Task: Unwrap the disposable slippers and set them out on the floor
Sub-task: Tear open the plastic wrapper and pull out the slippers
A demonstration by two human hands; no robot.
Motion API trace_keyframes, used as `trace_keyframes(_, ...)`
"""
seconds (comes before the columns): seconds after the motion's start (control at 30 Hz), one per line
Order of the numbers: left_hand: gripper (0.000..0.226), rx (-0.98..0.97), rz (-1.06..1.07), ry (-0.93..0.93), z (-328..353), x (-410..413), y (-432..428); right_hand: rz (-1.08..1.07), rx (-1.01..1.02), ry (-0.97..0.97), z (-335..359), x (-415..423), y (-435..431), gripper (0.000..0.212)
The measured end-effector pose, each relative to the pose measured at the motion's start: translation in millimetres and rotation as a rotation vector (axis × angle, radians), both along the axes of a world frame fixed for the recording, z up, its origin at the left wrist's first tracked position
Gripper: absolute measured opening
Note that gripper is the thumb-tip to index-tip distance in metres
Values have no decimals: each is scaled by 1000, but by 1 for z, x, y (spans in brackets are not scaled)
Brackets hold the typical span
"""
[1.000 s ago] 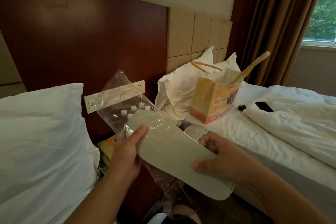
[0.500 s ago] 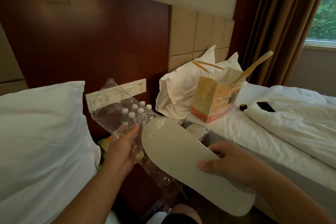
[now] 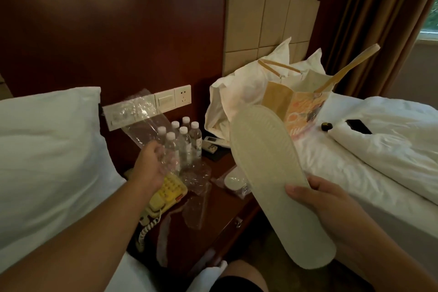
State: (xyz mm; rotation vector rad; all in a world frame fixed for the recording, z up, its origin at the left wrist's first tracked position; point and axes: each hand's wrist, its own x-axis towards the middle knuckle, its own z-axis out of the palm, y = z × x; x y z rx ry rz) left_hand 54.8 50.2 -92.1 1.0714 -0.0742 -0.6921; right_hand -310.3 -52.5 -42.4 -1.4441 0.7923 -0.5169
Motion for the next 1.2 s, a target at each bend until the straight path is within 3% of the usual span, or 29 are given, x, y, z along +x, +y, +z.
trace_keyframes(0.17,17,187,-88,80,-64,-12,1,-30,18,69,-11,13,-9,8)
trace_keyframes(0.27,22,321,-63,139,-101,-20,2,-28,9,97,-15,24,-9,7)
trace_keyframes(0.4,48,385,-3,160,-127,-33,2,-15,10,126,-22,35,-8,11)
trace_keyframes(0.5,45,432,-23,184,-140,-39,3,-7,6,154,-29,39,-5,10)
trace_keyframes(0.57,46,458,-70,171,-145,-43,4,-9,0,169,-33,41,-2,8)
trace_keyframes(0.67,68,521,-81,122,-149,-51,10,-8,2,181,-39,45,1,10)
trace_keyframes(0.77,85,646,-14,-46,-144,-64,19,-27,4,198,-46,52,1,9)
trace_keyframes(0.8,80,631,11,-107,-139,-70,22,-34,13,197,-48,56,1,8)
trace_keyframes(0.87,46,517,-2,-214,-123,-80,27,-38,29,193,-53,64,1,9)
trace_keyframes(0.93,18,377,-172,-175,-103,-94,31,-26,33,174,-57,75,4,13)
trace_keyframes(1.07,59,98,-528,10,-81,-123,38,-13,32,144,-69,97,17,19)
trace_keyframes(1.2,53,93,-417,-61,-79,-128,43,-6,31,116,-85,124,34,23)
